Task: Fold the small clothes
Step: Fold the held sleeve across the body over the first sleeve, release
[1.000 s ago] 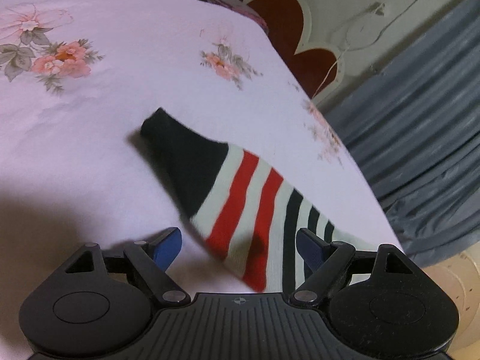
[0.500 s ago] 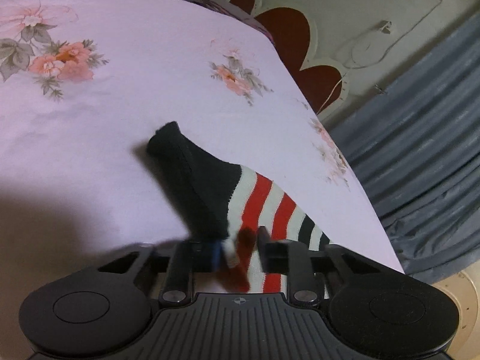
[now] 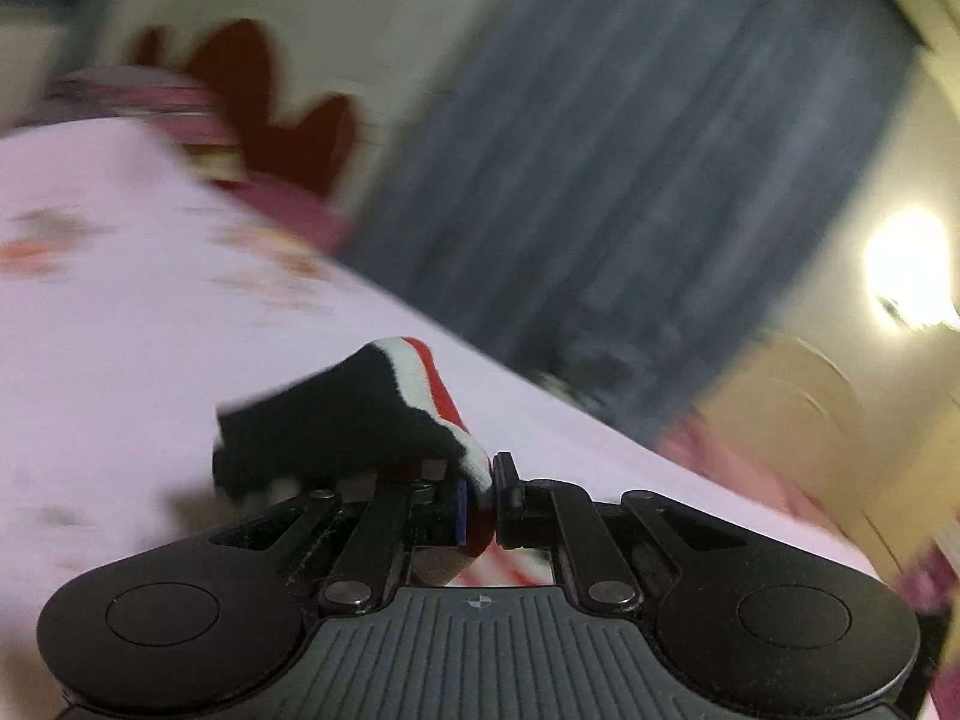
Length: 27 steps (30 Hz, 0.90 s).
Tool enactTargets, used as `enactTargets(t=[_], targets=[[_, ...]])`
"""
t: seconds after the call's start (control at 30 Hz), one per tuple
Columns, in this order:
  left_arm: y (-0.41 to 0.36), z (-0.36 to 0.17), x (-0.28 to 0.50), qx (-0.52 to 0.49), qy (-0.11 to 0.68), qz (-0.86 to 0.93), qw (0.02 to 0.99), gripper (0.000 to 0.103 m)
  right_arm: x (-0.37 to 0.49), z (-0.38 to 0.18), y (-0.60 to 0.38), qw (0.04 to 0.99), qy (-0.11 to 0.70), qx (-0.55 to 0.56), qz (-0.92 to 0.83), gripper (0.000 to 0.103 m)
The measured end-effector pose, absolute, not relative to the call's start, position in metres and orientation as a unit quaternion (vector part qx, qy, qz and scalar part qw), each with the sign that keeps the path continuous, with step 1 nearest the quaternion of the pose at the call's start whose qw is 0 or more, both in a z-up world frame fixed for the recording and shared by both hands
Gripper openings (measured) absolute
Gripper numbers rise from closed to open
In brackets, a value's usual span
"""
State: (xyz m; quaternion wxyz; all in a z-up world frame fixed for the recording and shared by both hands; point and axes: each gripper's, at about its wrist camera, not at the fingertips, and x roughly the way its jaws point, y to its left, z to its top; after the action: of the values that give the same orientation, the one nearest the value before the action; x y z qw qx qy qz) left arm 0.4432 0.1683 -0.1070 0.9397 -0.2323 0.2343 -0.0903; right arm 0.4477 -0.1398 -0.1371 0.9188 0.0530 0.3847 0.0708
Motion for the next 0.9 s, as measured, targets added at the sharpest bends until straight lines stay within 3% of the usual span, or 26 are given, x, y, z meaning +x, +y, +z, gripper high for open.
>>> enactTargets(t=[0.27, 0.37, 0.43, 0.5, 0.57, 0.63, 0.9], targets=[[0.003, -0.138, 0.472, -0.123, 0.331, -0.242, 0.904, 0.008, 0.418, -0.126, -0.21, 0.923, 0.376, 0.083, 0.016, 0.054], [-0.028, -0.149, 0.468, -0.066, 0.357, -0.248, 0.898, 0.008, 0.408, -0.126, -0.229, 0.922, 0.378, 0.089, 0.012, 0.056], [-0.037, -0.15, 0.459, -0.048, 0.365, -0.253, 0.895, 0.008, 0.402, -0.126, -0.236, 0.922, 0.376, 0.092, 0.016, 0.062], [-0.037, -0.146, 0.452, -0.037, 0.366, -0.254, 0.894, 0.026, 0.399, -0.126, -0.238, 0.923, 0.371, 0.095, 0.022, 0.064], [-0.033, -0.139, 0.444, -0.036, 0.36, -0.247, 0.899, 0.092, 0.399, -0.126, -0.235, 0.923, 0.371, 0.098, 0.03, 0.064], [-0.022, -0.134, 0.433, -0.037, 0.338, -0.225, 0.913, 0.099, 0.4, -0.125, -0.229, 0.923, 0.37, 0.101, 0.045, 0.066], [0.044, -0.14, 0.412, -0.051, 0.349, -0.145, 0.924, 0.099, 0.406, -0.126, -0.179, 0.919, 0.374, 0.062, 0.106, 0.068]])
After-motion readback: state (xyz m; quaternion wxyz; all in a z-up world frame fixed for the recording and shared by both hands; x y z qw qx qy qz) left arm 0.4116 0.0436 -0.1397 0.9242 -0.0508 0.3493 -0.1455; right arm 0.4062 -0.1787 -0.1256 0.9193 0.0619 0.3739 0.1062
